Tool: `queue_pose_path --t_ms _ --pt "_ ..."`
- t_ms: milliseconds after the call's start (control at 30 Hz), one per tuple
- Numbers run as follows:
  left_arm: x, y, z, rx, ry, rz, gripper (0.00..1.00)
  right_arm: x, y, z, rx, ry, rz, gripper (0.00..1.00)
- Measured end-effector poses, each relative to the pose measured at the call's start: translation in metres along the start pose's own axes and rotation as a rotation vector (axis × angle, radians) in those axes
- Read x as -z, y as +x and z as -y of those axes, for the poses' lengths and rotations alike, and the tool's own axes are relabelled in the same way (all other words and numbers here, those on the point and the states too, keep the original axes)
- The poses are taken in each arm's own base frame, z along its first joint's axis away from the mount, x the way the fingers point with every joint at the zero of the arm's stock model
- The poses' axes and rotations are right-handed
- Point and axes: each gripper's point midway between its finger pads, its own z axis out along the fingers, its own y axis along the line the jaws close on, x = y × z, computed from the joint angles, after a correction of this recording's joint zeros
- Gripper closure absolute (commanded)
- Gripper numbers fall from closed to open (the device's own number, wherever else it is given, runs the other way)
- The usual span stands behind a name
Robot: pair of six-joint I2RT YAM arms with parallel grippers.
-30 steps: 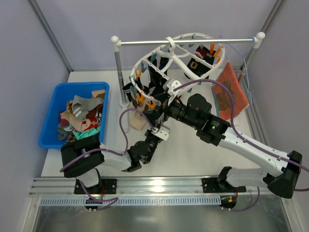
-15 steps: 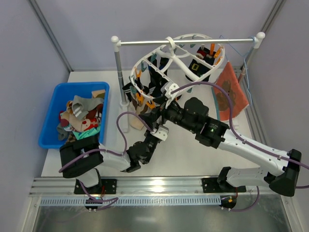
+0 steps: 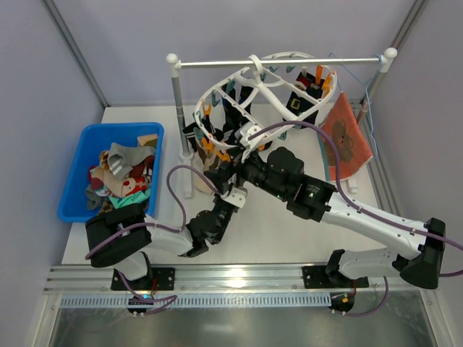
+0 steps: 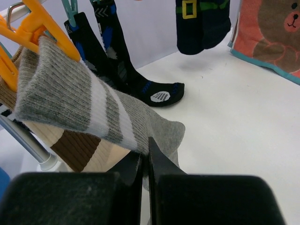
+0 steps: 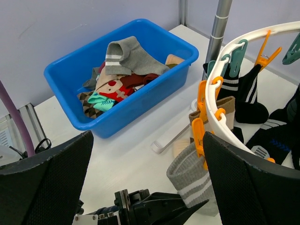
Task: Remove the socks clipped to the hanger
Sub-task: Remove the sock from the hanger.
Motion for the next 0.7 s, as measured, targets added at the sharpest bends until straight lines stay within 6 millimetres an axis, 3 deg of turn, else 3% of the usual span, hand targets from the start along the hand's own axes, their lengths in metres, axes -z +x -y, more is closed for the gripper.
queue_pose_path --t_ms 233,700 --pt "-0.002 -0.004 -0.004 0.05 -0.018 0.014 1.0 -0.013 -0.001 -0.007 0.0 0.0 -0.012 0.02" --pt "-0.001 -0.004 -0.004 0.08 -0.019 0.016 1.0 -0.015 0.004 -0.011 -0.036 0.027 0.018 0.02"
